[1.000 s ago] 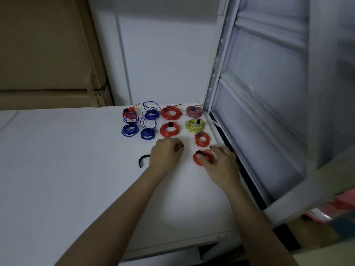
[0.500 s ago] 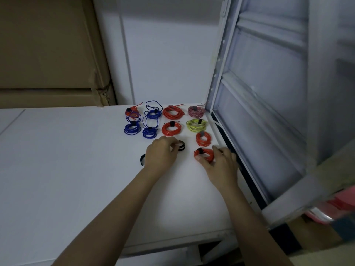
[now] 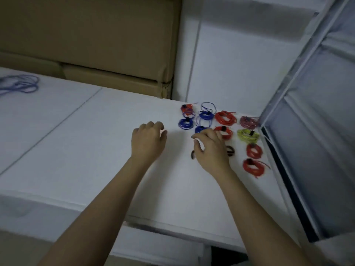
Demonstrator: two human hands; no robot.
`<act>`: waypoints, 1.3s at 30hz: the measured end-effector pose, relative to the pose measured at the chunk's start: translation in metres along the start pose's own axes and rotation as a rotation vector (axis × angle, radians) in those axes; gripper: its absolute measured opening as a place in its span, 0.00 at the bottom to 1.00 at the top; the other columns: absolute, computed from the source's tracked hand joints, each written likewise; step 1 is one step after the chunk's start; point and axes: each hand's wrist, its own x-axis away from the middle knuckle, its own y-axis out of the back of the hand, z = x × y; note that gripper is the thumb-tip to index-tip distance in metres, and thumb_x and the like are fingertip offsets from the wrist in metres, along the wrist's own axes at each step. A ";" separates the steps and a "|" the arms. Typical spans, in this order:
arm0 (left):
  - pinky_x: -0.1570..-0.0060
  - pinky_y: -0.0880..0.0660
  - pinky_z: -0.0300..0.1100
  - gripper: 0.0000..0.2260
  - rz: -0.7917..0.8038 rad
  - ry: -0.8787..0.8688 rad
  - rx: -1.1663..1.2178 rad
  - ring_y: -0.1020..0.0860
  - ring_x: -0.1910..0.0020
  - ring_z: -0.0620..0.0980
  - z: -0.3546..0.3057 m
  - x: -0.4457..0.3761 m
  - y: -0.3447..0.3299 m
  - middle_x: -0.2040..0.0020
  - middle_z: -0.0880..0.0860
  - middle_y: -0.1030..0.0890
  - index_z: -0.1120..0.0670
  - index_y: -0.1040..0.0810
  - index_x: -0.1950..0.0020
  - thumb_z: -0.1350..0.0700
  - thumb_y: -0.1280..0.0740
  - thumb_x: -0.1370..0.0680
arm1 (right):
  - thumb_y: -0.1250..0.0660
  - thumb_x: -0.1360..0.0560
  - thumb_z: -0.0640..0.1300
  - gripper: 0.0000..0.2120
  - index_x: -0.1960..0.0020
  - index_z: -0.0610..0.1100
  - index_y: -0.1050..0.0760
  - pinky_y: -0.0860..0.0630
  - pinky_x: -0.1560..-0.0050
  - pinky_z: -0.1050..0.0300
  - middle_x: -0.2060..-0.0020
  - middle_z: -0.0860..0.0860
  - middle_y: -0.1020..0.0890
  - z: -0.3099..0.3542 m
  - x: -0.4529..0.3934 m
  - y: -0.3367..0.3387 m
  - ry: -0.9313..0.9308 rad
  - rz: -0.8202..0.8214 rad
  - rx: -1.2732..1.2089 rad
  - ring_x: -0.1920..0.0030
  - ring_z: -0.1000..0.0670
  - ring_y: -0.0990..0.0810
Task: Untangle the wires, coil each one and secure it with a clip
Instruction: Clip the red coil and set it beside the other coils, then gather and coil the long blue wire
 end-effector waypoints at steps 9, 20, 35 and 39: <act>0.48 0.30 0.48 0.14 0.042 0.452 -0.305 0.25 0.44 0.60 0.265 0.055 0.152 0.43 0.56 0.21 0.55 0.25 0.38 0.52 0.40 0.19 | 0.42 0.19 0.48 0.17 0.32 0.47 0.29 0.33 0.39 0.51 0.38 0.45 0.27 0.248 -0.085 -0.155 0.281 0.425 0.005 0.37 0.44 0.32; 0.46 0.28 0.50 0.17 0.041 0.658 -0.368 0.27 0.40 0.58 0.481 0.094 0.300 0.38 0.57 0.24 0.56 0.31 0.32 0.52 0.41 0.19 | 0.42 0.20 0.44 0.18 0.31 0.47 0.30 0.31 0.42 0.52 0.35 0.45 0.29 0.512 -0.132 -0.283 0.343 0.495 -0.046 0.36 0.44 0.32; 0.47 0.26 0.48 0.15 0.070 0.573 -0.277 0.25 0.42 0.57 0.697 -0.014 0.346 0.39 0.55 0.23 0.53 0.28 0.34 0.51 0.37 0.20 | 0.36 0.22 0.45 0.22 0.30 0.39 0.34 0.30 0.43 0.51 0.34 0.39 0.30 0.645 -0.233 -0.445 -0.169 0.351 -0.388 0.38 0.39 0.28; 0.48 0.26 0.47 0.15 0.111 0.506 -0.200 0.25 0.42 0.55 0.732 -0.046 0.340 0.39 0.54 0.24 0.52 0.28 0.34 0.51 0.37 0.20 | 0.41 0.20 0.36 0.13 0.38 0.38 0.25 0.30 0.54 0.59 0.47 0.41 0.19 0.651 -0.255 -0.471 -0.248 0.271 -0.642 0.54 0.48 0.23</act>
